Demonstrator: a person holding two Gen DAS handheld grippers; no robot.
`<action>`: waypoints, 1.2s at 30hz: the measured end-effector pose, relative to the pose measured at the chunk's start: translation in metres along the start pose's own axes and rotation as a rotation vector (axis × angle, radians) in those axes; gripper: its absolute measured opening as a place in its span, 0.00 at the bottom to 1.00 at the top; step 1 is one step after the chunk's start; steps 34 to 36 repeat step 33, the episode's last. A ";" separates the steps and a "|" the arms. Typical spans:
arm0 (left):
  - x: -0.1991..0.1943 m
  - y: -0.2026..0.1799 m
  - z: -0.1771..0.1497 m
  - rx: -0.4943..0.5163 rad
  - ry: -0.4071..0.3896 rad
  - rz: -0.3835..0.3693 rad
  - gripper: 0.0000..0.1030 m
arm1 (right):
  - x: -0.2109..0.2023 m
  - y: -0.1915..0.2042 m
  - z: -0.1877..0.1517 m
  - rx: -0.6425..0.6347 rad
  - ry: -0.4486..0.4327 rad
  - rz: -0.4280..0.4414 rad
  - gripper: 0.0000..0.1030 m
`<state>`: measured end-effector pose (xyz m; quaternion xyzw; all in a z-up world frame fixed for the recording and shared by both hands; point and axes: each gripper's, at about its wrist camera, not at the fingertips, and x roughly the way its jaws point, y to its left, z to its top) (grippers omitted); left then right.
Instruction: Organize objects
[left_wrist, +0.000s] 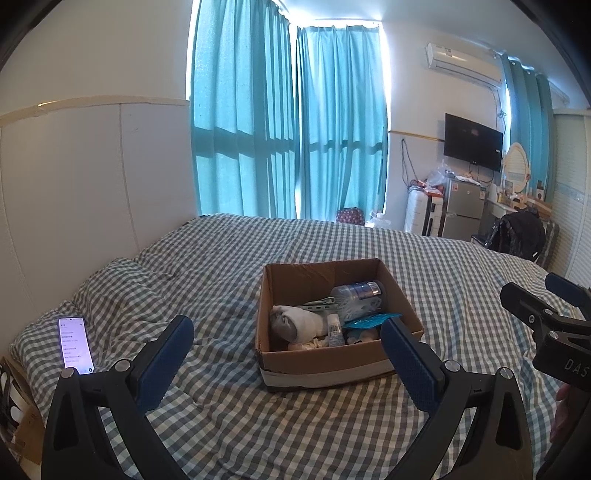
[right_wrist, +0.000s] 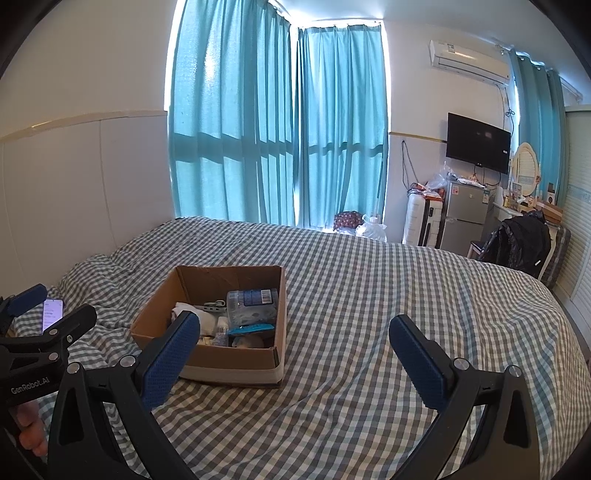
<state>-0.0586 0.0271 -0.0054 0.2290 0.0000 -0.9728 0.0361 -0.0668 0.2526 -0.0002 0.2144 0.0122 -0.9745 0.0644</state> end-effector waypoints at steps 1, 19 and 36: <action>0.000 0.000 0.000 -0.002 0.001 0.000 1.00 | 0.000 0.000 -0.001 0.000 0.001 0.002 1.00; 0.000 0.001 -0.003 0.009 0.000 0.002 1.00 | 0.003 -0.001 -0.002 -0.001 0.008 -0.013 1.00; 0.002 0.002 -0.004 0.011 -0.003 0.012 1.00 | 0.004 -0.004 -0.004 -0.008 0.010 -0.012 1.00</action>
